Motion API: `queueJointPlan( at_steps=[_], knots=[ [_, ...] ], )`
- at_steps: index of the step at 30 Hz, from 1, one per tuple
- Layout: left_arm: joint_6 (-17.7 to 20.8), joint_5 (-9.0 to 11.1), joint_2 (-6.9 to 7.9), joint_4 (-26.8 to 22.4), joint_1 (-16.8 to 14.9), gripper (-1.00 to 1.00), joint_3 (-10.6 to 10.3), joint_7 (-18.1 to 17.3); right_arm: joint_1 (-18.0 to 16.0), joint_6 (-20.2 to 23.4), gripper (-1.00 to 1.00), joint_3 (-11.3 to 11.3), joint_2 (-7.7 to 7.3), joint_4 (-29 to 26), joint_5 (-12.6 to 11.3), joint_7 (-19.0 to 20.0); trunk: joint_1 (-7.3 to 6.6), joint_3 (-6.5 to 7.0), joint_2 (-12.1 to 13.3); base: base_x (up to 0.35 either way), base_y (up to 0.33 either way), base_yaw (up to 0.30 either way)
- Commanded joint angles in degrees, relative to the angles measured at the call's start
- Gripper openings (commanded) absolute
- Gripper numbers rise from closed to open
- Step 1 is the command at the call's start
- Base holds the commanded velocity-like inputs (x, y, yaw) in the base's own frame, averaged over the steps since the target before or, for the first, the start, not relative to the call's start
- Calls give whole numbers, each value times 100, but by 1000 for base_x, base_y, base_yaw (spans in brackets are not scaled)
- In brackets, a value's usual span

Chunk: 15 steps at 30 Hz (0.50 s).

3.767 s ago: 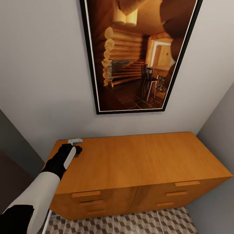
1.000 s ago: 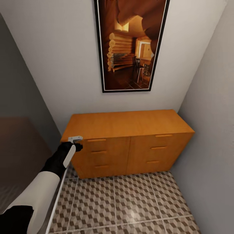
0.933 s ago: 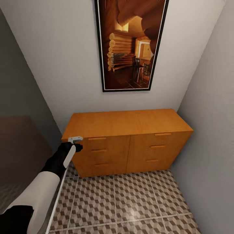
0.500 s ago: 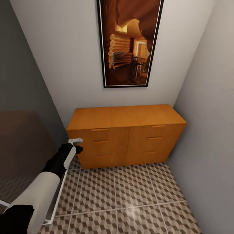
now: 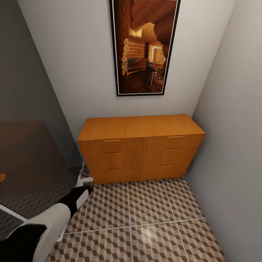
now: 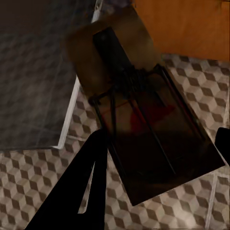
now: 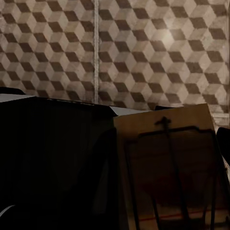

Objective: Take the four mousetraps from the cabinet in the bathroom and place them on the bathroom floor. Make sure all four end up on the same floor surface, and ensure that at least two of them are either under or directly next to the same bathroom sink.

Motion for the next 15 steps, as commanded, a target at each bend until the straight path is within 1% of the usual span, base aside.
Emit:
queueJointPlan(
  at_steps=[1, 2, 4, 5, 6, 7, 10, 12, 15],
  knots=[
    [-290, 31, -16, 371, -3, -100, -129, 14, -6, -71, -100, 29, 2, 10, -71, 40, 3, -9, -11, -6, 0, 0],
    [-507, 31, -38, 697, -2, -100, -199, -30, -6, -101, -100, 29, 1, 8, -71, 40, 3, -9, -11, -4, 0, 0],
    [-757, 31, -66, 1205, 1, -100, -275, -227, -6, -132, -100, 25, -14, -5, -72, 33, 3, -9, -11, -2, 0, 0],
    [-825, 31, -72, 1370, 19, -100, -294, -373, -6, -142, -100, 23, -32, -21, -72, 17, 3, -9, -11, -1, 0, 0],
    [-892, 28, -78, 1510, 150, -100, -310, -596, -6, -152, -100, 22, -57, -50, -72, -53, 3, -9, -11, 0, 0, 0],
    [-911, 26, -79, 1537, 208, -100, -314, -652, -6, -154, -100, 22, -63, -58, -73, -84, 3, -9, -11, 0, 0, 0],
    [-1047, 23, -82, 1619, 548, -100, -324, -819, -6, -206, -100, 21, -97, -96, -79, -313, 3, -9, -11, 0, 0, 0],
    [-1116, 22, -83, 1636, 796, -100, -326, -857, -6, -323, -100, 20, -109, -109, -80, -451, 3, -9, -11, 0, 0, 0],
    [-1209, 22, -77, 1640, 1079, -100, -327, -877, -6, -438, -100, 20, -118, -120, -80, -540, 3, -9, -11, 0, 0, 0]
  ],
)
